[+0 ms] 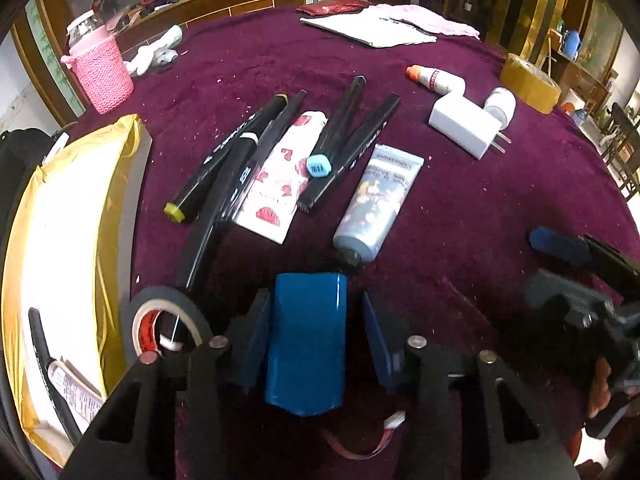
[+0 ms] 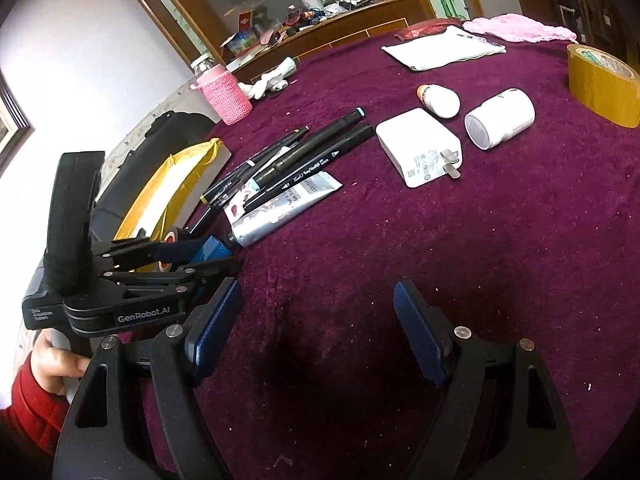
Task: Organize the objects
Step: 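Grasp the blue battery pack with the left tool, then grasp the white charger with the right tool while the left tool holds the battery, then lift the white charger with the right tool while the left tool holds the battery, then carry the blue battery and white charger with both tools into the white tray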
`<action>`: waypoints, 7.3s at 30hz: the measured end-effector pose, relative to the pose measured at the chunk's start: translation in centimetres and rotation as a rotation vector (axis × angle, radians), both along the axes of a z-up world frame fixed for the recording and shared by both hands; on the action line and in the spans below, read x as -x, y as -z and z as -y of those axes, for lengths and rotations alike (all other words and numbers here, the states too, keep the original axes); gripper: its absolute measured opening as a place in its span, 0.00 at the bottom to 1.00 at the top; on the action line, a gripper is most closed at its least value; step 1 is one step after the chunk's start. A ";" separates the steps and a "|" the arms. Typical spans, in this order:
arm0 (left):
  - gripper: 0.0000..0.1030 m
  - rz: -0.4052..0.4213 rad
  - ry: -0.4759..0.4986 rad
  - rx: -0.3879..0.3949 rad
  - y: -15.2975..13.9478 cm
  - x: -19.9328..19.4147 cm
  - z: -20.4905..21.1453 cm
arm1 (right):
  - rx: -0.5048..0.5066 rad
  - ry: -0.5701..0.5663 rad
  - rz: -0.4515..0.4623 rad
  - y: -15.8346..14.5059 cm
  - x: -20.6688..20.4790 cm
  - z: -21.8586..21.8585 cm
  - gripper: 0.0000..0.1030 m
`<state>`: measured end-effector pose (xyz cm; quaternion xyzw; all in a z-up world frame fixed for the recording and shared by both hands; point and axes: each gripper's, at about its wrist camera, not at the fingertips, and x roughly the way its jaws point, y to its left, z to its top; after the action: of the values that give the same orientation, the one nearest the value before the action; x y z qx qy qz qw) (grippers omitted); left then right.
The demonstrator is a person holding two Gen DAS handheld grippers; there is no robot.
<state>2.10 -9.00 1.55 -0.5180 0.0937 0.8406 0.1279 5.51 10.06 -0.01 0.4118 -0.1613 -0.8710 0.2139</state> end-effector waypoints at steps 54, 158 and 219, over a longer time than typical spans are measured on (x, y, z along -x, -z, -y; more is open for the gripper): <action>0.35 0.032 0.070 -0.109 -0.1 -5.0 0.3 | -0.520 -0.123 0.094 -0.8 13.9 2.8 0.44; 0.33 -0.162 -0.135 -0.293 -6.3 -8.4 8.0 | -0.257 -0.167 -0.086 -6.6 2.1 7.0 0.45; 0.33 -0.042 -0.487 -0.164 -0.7 3.3 25.4 | -0.506 -0.618 -0.127 -1.5 5.2 34.4 0.46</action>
<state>-1.25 -34.39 2.30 -0.4955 -0.0998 0.8620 -0.0388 0.33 -24.36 1.47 0.4259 0.2033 -0.8015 0.3672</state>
